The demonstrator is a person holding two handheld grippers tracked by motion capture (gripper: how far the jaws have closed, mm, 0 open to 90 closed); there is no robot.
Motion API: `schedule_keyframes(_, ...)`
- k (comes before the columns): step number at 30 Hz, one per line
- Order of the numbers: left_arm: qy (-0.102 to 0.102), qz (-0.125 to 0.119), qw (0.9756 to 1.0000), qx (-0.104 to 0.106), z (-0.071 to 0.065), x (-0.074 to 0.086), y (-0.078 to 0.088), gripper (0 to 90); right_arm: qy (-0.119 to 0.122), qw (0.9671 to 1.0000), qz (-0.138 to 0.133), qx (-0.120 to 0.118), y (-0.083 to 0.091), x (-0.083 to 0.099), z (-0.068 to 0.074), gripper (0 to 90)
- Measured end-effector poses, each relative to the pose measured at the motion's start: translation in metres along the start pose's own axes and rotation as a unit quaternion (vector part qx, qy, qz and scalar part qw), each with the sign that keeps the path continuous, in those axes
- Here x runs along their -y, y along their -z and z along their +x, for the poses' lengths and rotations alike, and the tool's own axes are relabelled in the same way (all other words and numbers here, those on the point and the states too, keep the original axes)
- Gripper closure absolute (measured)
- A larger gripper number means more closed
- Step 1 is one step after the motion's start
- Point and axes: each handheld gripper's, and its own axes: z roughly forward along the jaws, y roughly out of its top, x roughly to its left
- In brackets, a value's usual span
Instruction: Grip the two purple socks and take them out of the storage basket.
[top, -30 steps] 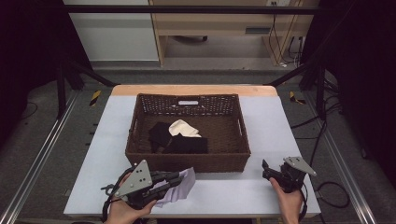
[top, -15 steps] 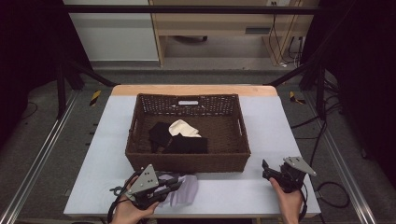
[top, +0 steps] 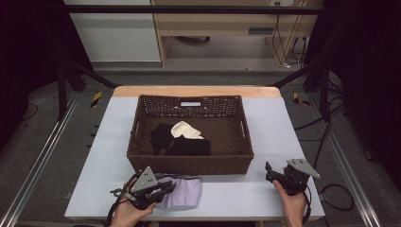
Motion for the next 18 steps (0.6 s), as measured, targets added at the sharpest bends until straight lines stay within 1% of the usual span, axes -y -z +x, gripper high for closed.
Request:
schedule_keyframes(2, 0.003, 0.006, 0.9999, -0.008, 0.002, 0.002, -0.001, 80.5, -0.001, 1.0000, 0.000, 0.000, 0.000, 0.000, 0.000, 4.8)
schedule_keyframes(3, 0.003, 0.006, 0.9999, -0.008, 0.002, 0.002, -0.001, 80.3, -0.001, 1.0000, 0.000, 0.000, 0.000, 0.000, 0.000, 4.8)
schedule_keyframes(4, 0.005, 0.008, 0.9998, -0.015, 0.004, 0.003, -0.001, 79.9, 0.001, 1.0000, -0.001, 0.000, 0.000, 0.000, 0.000, 4.8)
schedule_keyframes(11, 0.013, 0.006, 0.9995, -0.029, 0.008, 0.009, 0.003, 74.3, 0.000, 1.0000, -0.001, -0.001, 0.000, 0.000, 0.000, 4.8)
schedule_keyframes(15, 0.022, 0.000, 0.9992, -0.034, 0.012, 0.013, 0.006, 66.4, 0.001, 1.0000, -0.002, 0.000, 0.000, 0.000, 0.000, 4.8)
schedule_keyframes(17, 0.025, -0.004, 0.9991, -0.035, 0.013, 0.014, 0.007, 59.4, 0.001, 1.0000, -0.002, 0.000, 0.000, 0.000, 0.000, 4.8)
schedule_keyframes(18, 0.031, -0.013, 0.9985, -0.043, 0.015, 0.016, 0.010, 55.5, 0.001, 1.0000, -0.001, -0.001, 0.000, 0.000, 0.000, 4.8)
